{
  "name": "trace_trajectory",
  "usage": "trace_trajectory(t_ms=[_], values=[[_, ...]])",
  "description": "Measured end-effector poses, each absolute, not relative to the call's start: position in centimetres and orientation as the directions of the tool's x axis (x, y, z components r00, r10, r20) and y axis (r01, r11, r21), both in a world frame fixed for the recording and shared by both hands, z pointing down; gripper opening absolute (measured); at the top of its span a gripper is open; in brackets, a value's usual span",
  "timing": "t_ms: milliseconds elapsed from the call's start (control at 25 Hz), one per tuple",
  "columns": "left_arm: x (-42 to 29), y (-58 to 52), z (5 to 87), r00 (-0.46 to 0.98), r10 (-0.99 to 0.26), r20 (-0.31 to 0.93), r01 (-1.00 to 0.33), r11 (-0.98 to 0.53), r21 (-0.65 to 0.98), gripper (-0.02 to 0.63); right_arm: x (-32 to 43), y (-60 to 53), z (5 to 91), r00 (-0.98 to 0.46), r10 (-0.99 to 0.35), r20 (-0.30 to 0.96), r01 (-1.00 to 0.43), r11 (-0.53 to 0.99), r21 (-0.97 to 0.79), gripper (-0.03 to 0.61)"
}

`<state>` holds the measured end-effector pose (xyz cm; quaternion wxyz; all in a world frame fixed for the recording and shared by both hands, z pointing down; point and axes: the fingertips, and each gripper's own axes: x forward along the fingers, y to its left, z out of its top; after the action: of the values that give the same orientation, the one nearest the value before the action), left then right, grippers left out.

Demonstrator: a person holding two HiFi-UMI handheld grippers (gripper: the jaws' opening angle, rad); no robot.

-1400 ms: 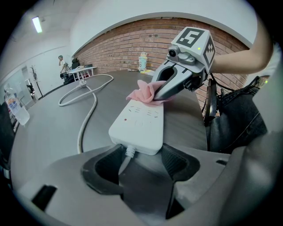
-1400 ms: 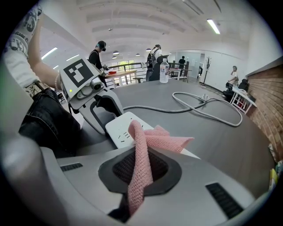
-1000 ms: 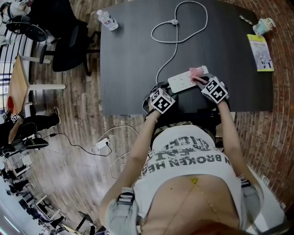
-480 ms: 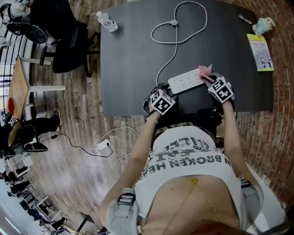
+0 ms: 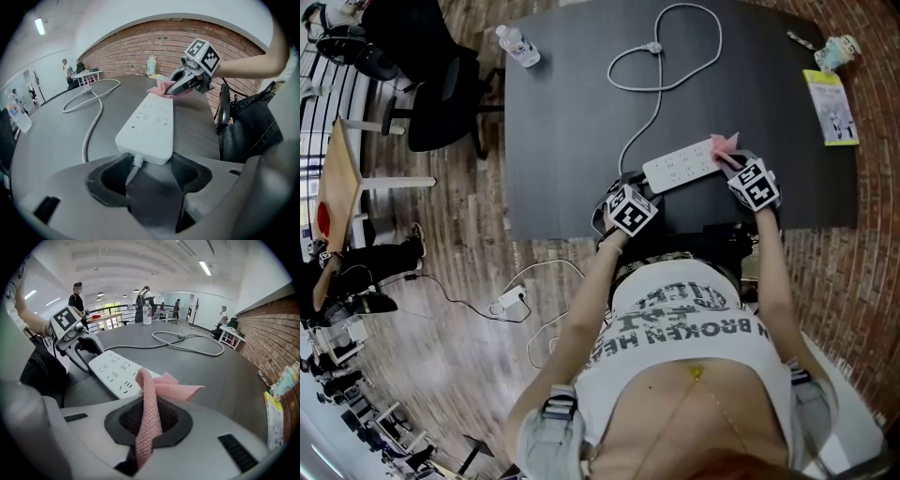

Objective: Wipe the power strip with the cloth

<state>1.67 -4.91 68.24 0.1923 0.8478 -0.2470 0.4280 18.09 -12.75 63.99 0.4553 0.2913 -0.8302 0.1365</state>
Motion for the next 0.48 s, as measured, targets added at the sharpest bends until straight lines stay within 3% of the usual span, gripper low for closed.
trace_trajectory(t_ms=[480], values=[[1.61, -4.71, 68.3, 0.511, -0.258, 0.82, -0.585, -0.803, 0.112, 0.268, 17.99, -12.57, 64.18, -0.408, -0.38, 0.83, -0.618, 0.784, 0.056, 0.017]])
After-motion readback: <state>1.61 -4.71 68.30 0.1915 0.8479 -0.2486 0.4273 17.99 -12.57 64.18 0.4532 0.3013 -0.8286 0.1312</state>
